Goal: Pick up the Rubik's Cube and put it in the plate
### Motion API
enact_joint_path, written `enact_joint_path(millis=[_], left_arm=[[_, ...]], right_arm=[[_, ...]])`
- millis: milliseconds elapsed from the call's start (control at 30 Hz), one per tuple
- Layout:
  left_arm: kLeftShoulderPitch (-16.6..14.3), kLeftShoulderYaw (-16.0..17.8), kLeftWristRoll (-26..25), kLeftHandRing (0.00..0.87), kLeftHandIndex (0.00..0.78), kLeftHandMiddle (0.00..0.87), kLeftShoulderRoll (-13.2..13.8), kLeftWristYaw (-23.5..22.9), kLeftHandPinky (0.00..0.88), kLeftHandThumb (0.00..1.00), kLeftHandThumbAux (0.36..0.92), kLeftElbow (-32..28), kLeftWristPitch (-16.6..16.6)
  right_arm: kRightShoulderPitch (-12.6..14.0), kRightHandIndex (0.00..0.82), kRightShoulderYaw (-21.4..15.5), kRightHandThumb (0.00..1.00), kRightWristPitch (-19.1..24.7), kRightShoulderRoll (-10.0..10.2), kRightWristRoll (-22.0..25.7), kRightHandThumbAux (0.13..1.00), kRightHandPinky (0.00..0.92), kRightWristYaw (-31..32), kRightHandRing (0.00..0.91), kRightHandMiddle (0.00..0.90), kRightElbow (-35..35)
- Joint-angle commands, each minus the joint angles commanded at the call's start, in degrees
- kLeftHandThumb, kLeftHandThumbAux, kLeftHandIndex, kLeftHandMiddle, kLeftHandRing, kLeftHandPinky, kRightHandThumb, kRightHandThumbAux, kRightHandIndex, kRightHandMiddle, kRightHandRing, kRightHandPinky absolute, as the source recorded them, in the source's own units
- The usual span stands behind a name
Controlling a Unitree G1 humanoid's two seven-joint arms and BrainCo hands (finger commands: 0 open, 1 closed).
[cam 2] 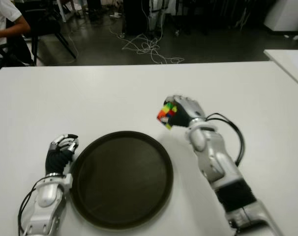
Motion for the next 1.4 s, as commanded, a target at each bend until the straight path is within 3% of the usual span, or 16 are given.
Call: enact_joint_path(millis=[267,433,833,1033,1200,1233,1267,1300,1333,1400], left_arm=[[0.37,-0.07,-0.34,0.832,0.443,0.810,-0.47,-0.13,0.819,0.708,0.706,-1.26,0.70],[0.60,-0.25,-0.15,0.833,0.443,0.811,-0.65,0.08,0.818,0.708,0.706,-2.07,1.57],[0.47,-0.44,0.65,0.824,0.443,0.803,-0.30,0.30,0.809,0.708,0.706,-2.17,2.49],[0.29,-0.51,0.85,0.823,0.443,0.802,0.03,0.11,0.809,0.709,0.706,-1.98,3.05],[0.32,-0.34,0.69,0.827,0.444,0.805,-0.09,0.29,0.816,0.709,0.706,-2.12,3.10],[0.32,-0.31,0.69,0.827,0.444,0.805,-0.12,0.36,0.816,0.709,0.706,-2.15,3.07],[0.32,-0.29,0.71,0.827,0.444,0.805,-0.17,0.45,0.815,0.709,0.706,-2.15,3.00],[0.33,-0.27,0.73,0.828,0.444,0.806,-0.20,0.52,0.815,0.709,0.706,-2.15,2.95],[0.33,-0.27,0.74,0.828,0.444,0.807,-0.22,0.56,0.815,0.709,0.706,-2.11,2.88],[0.32,-0.26,0.70,0.828,0.444,0.808,-0.22,0.57,0.813,0.709,0.706,-2.06,2.81]], right_arm=[[3.74,0.438,-1.95,0.690,-6.06,6.29,4.89,0.726,0.794,-6.59,0.799,0.781,-8.46],[4.68,0.439,-2.42,0.687,-9.18,8.54,7.44,0.726,0.807,-7.69,0.814,0.799,-10.62],[5.29,0.439,-0.92,0.688,-22.43,9.82,14.34,0.726,0.813,-6.00,0.822,0.810,-4.96],[4.88,0.438,0.47,0.682,-23.66,9.68,14.68,0.728,0.820,-3.83,0.829,0.819,-4.18],[5.36,0.438,1.28,0.681,-20.77,8.91,13.60,0.729,0.824,-0.82,0.834,0.820,-5.54],[5.40,0.492,1.39,0.567,-20.14,8.80,12.92,0.738,0.829,-0.60,0.837,0.824,-5.80],[5.48,0.572,1.67,0.376,-19.13,8.52,11.56,0.758,0.835,-0.38,0.843,0.829,-6.23],[5.54,0.618,1.86,0.245,-18.39,8.33,10.63,0.771,0.837,-0.21,0.845,0.831,-6.55],[5.59,0.647,2.28,0.161,-17.05,8.06,9.30,0.780,0.838,0.34,0.846,0.832,-7.15],[5.57,0.667,3.15,0.087,-14.56,7.72,7.37,0.790,0.836,1.62,0.844,0.830,-8.25]])
